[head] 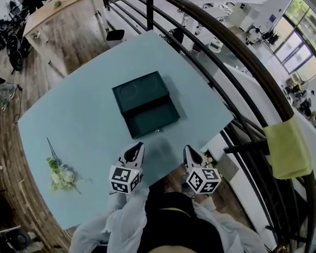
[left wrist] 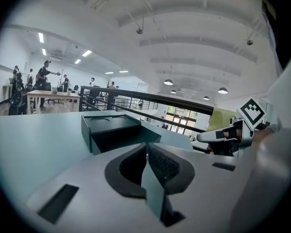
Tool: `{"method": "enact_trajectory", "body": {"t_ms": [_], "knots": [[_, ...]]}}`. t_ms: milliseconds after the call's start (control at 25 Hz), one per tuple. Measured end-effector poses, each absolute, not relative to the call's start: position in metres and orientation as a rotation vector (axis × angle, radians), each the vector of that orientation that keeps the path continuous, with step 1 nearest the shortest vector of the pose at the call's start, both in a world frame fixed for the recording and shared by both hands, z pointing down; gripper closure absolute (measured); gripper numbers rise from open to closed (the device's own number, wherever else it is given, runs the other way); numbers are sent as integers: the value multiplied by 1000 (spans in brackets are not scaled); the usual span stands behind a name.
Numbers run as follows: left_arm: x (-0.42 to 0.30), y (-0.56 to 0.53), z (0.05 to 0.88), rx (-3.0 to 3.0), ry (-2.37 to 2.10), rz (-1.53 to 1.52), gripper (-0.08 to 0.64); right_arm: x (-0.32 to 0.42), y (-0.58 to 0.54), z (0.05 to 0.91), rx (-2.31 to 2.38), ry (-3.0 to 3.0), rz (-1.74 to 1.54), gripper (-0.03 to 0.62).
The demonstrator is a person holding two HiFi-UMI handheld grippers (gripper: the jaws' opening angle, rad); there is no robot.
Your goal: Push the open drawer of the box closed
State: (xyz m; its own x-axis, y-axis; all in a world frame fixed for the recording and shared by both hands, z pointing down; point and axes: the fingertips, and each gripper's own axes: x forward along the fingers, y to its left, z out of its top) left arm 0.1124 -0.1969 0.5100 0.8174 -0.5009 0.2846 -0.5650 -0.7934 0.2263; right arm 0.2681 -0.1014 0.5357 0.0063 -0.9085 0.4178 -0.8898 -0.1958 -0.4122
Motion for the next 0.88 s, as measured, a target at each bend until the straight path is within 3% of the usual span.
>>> {"method": "enact_trajectory", "body": {"t_ms": [880], "knots": [[97,-201,549,2492,-1024,347,532,257,-164,574,-2074,2359,-1136,584]]}}
